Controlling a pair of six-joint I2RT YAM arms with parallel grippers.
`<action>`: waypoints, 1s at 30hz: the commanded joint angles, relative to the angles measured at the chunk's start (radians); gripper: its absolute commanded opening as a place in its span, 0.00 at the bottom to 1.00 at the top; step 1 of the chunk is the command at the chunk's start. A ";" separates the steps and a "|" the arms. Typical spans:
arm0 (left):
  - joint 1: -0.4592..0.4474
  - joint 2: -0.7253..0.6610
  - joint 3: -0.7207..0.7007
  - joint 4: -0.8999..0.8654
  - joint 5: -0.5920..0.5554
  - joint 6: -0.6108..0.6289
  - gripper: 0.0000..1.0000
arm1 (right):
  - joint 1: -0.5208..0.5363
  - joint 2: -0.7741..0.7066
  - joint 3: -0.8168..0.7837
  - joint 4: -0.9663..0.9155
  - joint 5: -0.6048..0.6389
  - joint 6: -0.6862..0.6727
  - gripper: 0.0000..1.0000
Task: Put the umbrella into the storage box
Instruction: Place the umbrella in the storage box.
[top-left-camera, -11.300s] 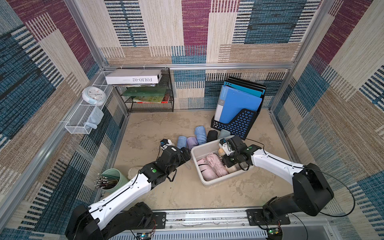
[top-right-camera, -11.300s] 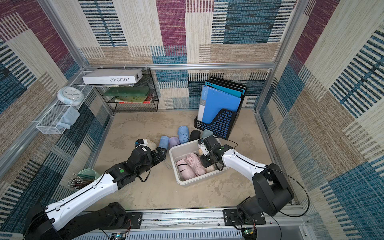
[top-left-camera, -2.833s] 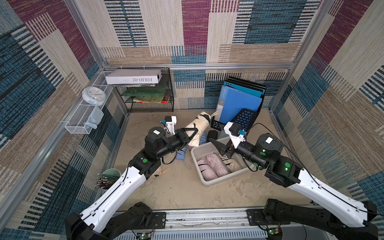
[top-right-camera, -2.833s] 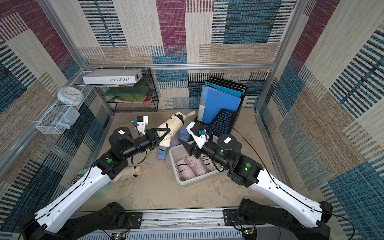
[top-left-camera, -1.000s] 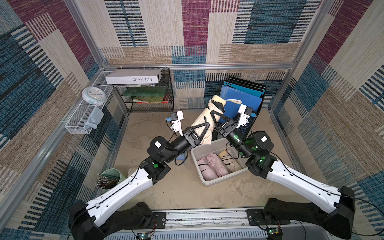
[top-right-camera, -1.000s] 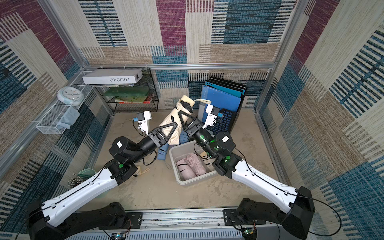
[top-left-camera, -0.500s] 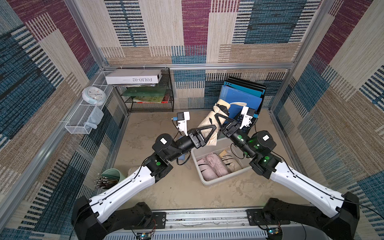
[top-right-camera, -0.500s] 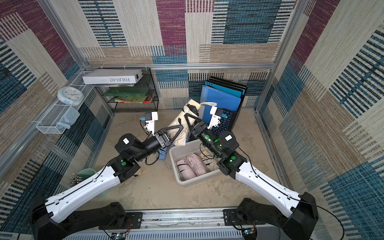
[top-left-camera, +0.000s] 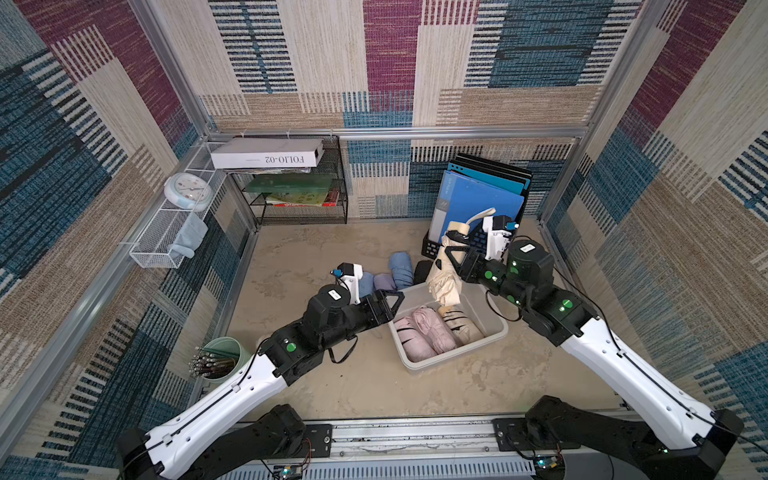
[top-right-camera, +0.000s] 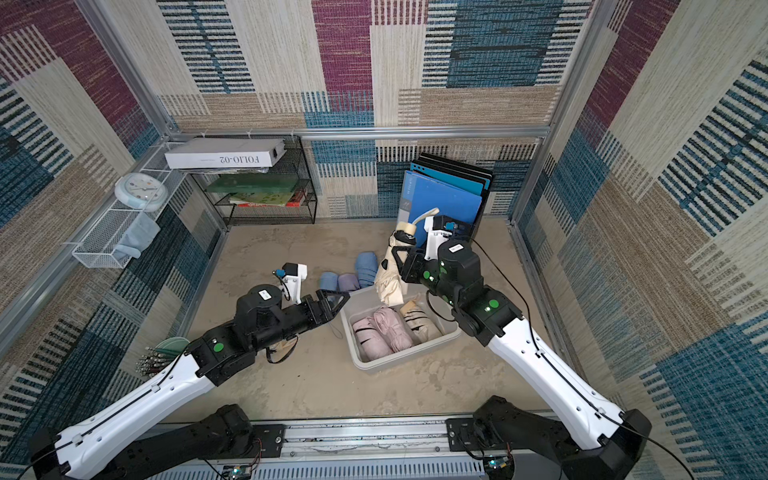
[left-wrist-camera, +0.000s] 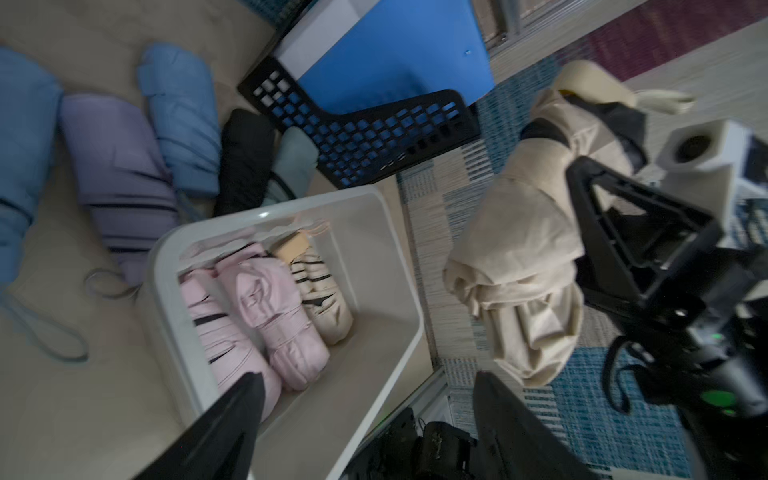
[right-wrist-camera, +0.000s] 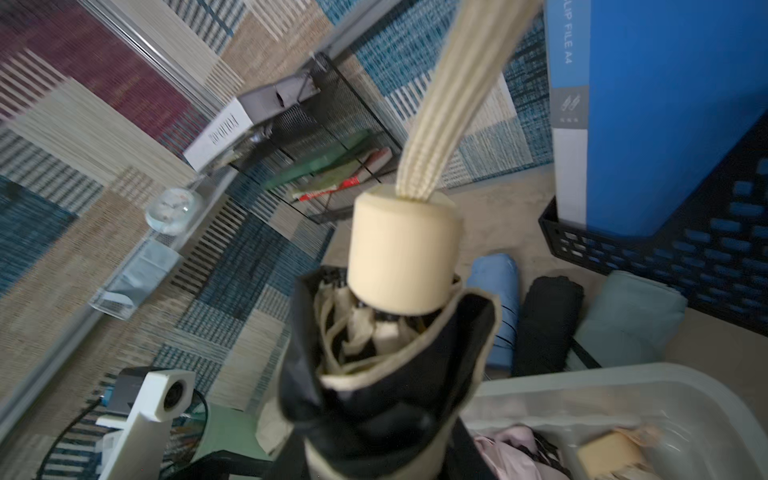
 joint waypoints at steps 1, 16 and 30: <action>0.001 0.046 -0.006 -0.130 -0.032 -0.106 0.82 | -0.001 0.068 0.071 -0.322 0.051 -0.223 0.20; 0.007 0.259 0.045 -0.129 0.003 -0.123 0.65 | 0.002 0.416 0.195 -0.615 0.382 -0.552 0.14; 0.026 0.325 0.047 -0.126 0.003 -0.121 0.49 | 0.013 0.516 0.116 -0.599 0.387 -0.550 0.08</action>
